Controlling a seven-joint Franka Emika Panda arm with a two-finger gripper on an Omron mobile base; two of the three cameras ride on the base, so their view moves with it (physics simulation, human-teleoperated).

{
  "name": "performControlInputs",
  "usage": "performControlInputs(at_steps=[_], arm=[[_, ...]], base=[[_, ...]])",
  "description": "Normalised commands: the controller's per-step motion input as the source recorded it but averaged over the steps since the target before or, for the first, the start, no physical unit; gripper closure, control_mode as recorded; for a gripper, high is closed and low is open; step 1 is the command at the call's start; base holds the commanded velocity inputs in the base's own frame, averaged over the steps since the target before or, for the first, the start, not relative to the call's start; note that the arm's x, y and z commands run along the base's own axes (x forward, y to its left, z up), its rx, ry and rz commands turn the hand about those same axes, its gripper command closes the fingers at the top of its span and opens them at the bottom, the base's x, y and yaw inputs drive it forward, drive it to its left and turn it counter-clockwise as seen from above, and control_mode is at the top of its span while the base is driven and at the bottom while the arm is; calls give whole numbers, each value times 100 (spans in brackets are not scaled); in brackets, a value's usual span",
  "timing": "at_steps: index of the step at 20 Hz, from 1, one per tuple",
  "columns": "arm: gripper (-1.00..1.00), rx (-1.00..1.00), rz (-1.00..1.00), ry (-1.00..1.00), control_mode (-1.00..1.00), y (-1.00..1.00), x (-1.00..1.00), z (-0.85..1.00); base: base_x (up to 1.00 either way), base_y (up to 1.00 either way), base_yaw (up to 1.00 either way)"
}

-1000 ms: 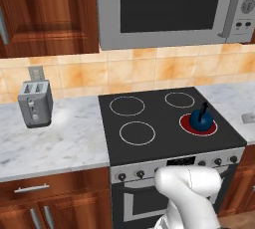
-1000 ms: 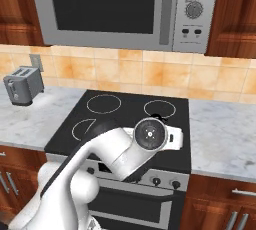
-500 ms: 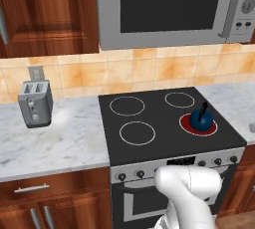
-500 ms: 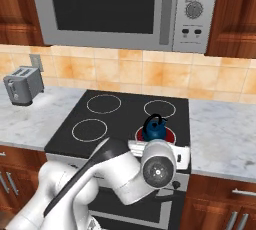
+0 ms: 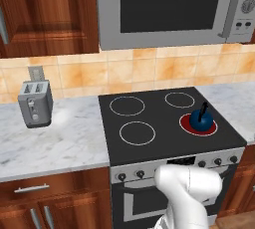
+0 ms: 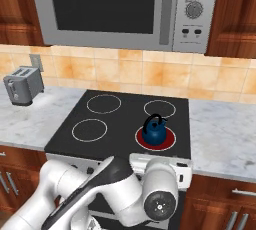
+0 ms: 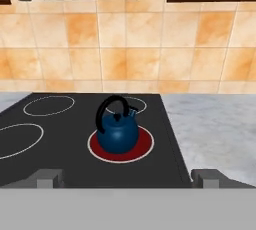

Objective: The kettle is done boiling. Turn off the stove, then wait for 300 timesteps before moving the kettle to the dining table.

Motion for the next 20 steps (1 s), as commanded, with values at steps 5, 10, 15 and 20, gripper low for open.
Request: performControlInputs(at_steps=[5,10,15,20], arm=[[-100,0,0,0,-100,-1,-3,-22],[-100,-1,0,0,-100,0,0,-25],[-100,0,-1,0,-100,-7,-7,-29],[-100,0,0,-2,-100,-5,-14,-31]], base=[[0,0,0],[0,0,0],[0,0,0],[0,0,0]])
